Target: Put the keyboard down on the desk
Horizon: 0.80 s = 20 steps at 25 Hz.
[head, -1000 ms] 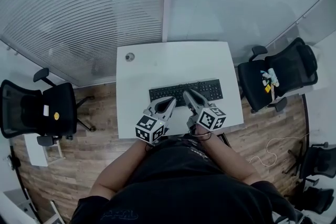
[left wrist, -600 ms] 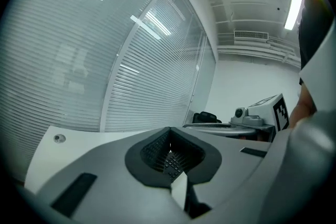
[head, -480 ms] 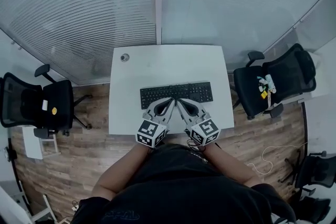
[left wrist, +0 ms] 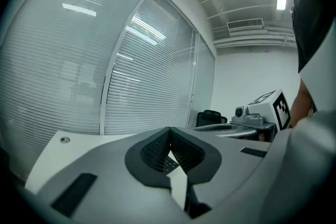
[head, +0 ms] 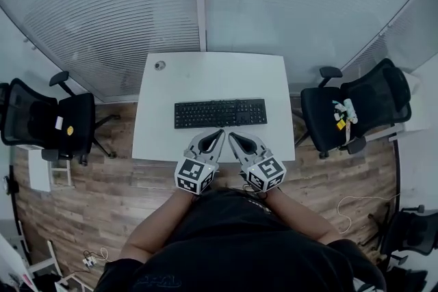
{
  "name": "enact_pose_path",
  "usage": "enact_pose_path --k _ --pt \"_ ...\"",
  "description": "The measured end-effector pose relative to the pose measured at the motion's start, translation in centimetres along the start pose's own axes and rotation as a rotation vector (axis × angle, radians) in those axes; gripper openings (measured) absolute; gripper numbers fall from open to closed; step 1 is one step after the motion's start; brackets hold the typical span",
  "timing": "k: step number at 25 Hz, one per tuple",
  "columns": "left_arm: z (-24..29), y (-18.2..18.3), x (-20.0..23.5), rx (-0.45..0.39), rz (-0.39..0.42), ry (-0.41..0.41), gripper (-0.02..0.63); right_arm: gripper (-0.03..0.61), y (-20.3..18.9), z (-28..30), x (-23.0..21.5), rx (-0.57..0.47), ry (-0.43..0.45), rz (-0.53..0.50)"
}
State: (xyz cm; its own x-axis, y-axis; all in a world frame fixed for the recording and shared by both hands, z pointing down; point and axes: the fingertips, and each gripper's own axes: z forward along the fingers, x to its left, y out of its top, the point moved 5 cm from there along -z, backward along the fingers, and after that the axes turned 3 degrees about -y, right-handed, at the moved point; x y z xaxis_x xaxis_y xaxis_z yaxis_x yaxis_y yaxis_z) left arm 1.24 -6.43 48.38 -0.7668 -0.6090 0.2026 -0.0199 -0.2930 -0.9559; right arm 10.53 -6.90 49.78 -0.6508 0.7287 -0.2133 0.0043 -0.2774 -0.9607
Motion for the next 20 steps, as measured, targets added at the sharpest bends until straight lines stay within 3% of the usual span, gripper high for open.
enact_pose_path --k 11,20 --pt "-4.2 -3.1 -8.1 0.017 0.004 0.073 0.015 0.023 -2.7 -7.5 3.5 0.012 0.072 0.024" --pt "-7.6 -4.4 -10.3 0.018 -0.004 0.084 0.015 0.023 -3.5 -9.9 6.9 0.016 0.08 0.009"
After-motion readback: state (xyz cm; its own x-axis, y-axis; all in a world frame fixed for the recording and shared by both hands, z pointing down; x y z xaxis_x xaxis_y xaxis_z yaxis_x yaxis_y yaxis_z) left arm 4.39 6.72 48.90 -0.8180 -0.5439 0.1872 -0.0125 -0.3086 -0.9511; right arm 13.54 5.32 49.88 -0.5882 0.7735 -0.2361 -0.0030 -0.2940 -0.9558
